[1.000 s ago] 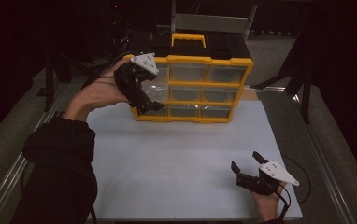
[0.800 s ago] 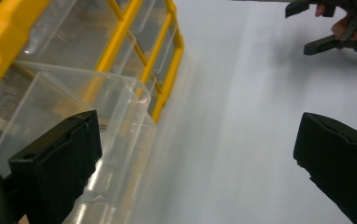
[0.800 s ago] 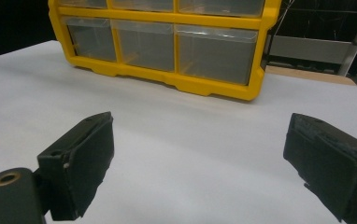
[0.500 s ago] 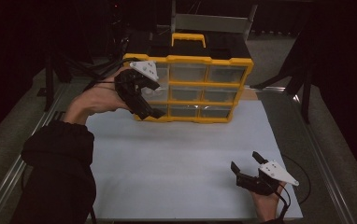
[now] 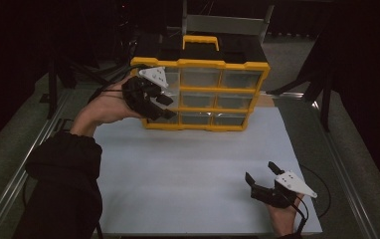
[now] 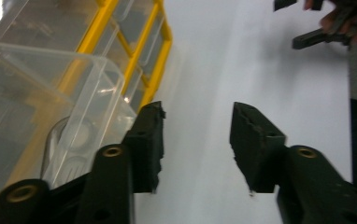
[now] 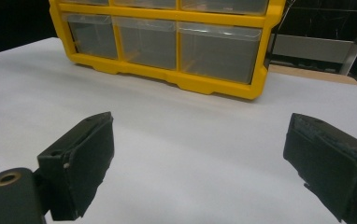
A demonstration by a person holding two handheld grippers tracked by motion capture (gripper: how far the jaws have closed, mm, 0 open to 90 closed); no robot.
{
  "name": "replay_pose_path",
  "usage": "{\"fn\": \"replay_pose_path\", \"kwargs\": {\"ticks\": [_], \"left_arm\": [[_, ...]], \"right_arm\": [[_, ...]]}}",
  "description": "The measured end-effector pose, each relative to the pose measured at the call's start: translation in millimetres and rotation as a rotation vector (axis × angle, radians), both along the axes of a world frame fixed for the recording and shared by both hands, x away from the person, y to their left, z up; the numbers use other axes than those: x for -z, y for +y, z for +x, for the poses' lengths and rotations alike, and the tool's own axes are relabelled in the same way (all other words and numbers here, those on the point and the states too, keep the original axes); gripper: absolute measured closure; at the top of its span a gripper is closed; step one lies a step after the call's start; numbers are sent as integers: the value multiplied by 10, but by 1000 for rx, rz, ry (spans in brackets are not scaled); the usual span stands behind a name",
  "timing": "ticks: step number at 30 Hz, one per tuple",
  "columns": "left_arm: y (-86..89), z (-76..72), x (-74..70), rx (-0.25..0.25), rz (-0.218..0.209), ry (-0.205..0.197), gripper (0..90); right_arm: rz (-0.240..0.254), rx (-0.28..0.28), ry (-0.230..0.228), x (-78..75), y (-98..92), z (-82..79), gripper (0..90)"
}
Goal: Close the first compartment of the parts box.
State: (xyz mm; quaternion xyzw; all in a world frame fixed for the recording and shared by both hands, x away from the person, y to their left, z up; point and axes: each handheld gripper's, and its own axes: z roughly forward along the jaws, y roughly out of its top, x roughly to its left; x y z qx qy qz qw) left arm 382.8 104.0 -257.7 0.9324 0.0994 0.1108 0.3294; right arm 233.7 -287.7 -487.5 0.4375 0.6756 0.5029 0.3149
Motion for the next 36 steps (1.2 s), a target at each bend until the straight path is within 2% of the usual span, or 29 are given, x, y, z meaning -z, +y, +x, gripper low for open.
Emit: {"fn": "replay_pose_path", "kwargs": {"ticks": [6,15,22,28,36], "left_arm": [[4,9,34,-6,-3,-13,730],[25,29,80,-12,-6,1,896],[60,46,135,-30,7,23,900],[93,75,185,-62,8,22,900],[129,89,234,-104,-5,-1,900]], "right_arm": [[0,0,0,1,3,0,87],[4,1,0,-1,0,-2,87],[-3,1,-8,1,-1,0,87],[-4,-1,-9,1,0,0,87],[-4,-2,-7,-2,-3,-2,86]]}}
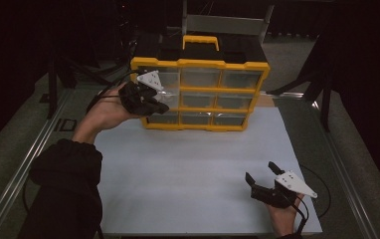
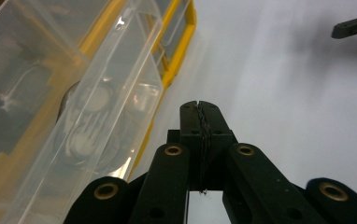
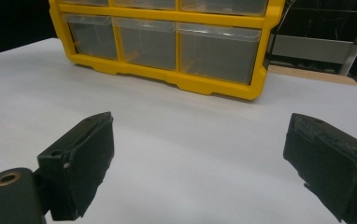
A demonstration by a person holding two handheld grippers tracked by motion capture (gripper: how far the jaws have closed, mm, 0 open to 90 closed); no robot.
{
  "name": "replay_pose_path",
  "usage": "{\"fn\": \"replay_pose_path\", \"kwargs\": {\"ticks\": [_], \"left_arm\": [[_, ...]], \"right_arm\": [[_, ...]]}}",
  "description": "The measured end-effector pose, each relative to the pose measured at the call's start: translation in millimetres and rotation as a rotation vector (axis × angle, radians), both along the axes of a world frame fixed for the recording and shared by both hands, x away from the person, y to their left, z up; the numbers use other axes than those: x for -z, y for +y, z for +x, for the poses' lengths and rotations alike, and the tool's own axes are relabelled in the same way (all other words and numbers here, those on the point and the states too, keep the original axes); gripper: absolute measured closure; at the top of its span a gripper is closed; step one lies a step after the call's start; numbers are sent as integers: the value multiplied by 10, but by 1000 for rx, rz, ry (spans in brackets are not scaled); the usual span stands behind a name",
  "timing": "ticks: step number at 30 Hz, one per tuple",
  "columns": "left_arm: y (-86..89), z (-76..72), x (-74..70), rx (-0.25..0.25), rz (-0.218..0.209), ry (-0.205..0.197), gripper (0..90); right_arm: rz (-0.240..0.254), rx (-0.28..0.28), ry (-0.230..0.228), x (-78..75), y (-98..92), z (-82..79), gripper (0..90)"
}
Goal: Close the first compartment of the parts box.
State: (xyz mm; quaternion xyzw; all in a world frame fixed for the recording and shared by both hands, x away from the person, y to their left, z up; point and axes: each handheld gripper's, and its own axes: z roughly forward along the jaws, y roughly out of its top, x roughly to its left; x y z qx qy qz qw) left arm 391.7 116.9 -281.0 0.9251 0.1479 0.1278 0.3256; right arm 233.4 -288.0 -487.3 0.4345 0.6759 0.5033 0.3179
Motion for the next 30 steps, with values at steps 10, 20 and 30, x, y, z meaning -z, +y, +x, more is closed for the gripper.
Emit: {"fn": "replay_pose_path", "kwargs": {"ticks": [10,20,30], "left_arm": [[31,36,77,-50,6,-1,900],[37,71,110,-80,18,-20,900],[61,103,117,-119,18,-41,900]], "right_arm": [[-2,-5,0,2,1,-1,86],[-2,-6,1,2,4,0,87],[-4,-4,-1,3,6,3,87]]}}
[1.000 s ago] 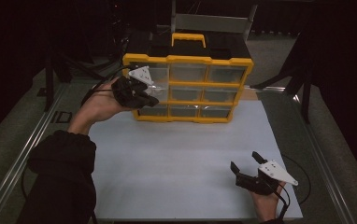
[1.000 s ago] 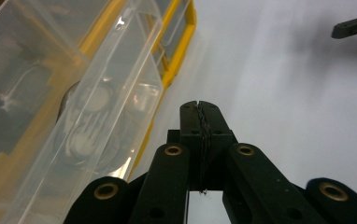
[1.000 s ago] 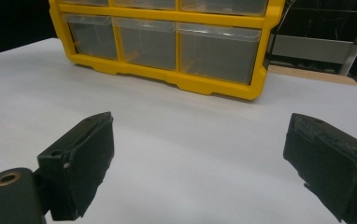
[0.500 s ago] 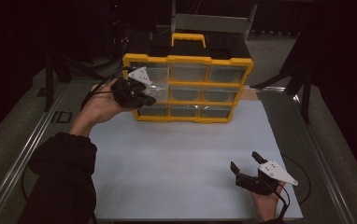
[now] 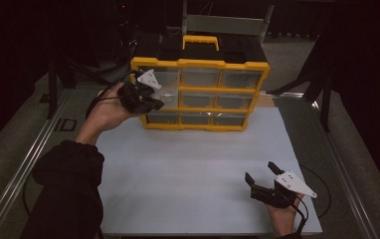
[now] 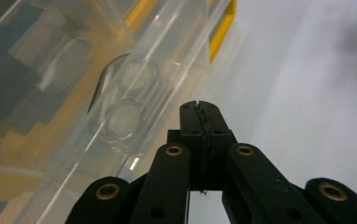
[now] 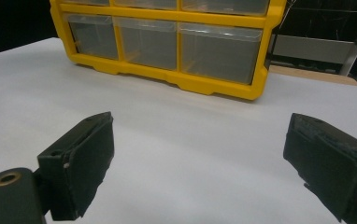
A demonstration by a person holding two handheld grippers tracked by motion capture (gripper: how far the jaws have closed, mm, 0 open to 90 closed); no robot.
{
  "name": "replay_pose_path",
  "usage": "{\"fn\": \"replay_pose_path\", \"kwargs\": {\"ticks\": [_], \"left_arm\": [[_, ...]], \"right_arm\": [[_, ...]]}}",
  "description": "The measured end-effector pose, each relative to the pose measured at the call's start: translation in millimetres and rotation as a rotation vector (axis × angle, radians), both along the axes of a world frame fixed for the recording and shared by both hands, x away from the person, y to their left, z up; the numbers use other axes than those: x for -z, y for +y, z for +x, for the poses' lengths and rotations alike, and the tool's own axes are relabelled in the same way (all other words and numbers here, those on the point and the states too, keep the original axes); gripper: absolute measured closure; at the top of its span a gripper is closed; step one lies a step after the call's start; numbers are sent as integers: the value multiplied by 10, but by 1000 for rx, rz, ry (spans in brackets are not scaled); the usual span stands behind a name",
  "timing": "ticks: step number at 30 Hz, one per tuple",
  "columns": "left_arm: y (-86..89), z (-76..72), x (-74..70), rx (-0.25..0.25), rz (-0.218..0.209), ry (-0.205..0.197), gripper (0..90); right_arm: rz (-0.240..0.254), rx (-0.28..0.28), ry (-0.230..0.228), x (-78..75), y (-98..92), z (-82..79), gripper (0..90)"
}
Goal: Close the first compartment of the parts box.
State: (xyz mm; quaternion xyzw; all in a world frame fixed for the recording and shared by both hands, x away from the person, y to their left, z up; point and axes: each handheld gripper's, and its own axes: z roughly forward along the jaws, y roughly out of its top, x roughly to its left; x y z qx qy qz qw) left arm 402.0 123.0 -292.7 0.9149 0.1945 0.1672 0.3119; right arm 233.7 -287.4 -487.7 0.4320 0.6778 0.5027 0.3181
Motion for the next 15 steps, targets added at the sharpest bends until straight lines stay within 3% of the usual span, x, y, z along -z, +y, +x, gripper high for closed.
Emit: {"fn": "replay_pose_path", "kwargs": {"ticks": [15], "left_arm": [[-61,78,5,-39,-15,-23,900]], "right_arm": [[-5,1,2,3,0,4,87]]}}
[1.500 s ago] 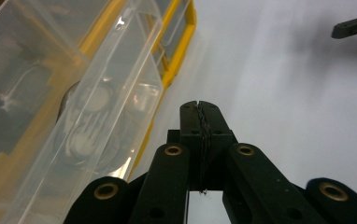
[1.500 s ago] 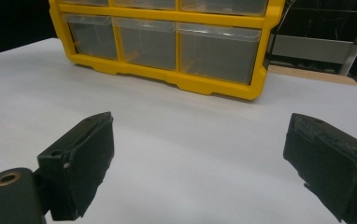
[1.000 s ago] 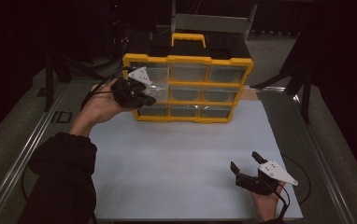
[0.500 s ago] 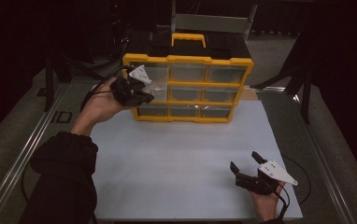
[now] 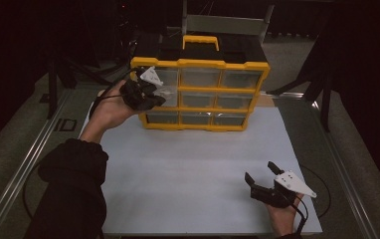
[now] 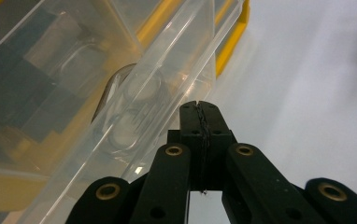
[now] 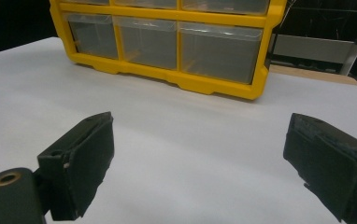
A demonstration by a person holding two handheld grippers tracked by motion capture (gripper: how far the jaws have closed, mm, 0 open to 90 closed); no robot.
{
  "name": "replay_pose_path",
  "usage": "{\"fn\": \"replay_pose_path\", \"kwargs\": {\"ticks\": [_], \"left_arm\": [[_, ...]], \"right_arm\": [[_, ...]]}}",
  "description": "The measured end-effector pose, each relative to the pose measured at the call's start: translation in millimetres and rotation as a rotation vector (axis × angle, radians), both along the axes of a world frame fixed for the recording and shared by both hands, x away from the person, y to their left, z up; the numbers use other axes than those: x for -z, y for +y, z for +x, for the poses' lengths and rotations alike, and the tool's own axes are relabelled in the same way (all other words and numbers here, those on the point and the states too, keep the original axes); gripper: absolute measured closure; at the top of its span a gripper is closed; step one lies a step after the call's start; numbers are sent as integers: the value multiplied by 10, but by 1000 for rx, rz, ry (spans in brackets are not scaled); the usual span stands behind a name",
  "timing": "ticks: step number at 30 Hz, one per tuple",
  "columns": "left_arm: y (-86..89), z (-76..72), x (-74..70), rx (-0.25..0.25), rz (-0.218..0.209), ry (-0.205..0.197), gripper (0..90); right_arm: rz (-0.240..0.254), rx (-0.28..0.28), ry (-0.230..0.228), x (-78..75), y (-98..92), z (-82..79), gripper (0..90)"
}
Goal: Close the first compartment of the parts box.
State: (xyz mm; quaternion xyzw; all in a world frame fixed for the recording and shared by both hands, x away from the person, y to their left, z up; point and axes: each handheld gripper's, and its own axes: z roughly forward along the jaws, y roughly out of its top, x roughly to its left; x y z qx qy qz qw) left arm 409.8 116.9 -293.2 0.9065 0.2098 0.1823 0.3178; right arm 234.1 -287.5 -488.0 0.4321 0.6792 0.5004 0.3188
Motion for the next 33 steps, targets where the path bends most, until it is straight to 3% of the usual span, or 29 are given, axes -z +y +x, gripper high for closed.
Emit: {"fn": "replay_pose_path", "kwargs": {"ticks": [7,33], "left_arm": [[-7,54,21,-17,-21,6,900],[8,150,65,-44,-34,5,900]], "right_arm": [[5,2,2,-4,-8,-3,87],[7,5,-1,-2,-17,-6,86]]}}
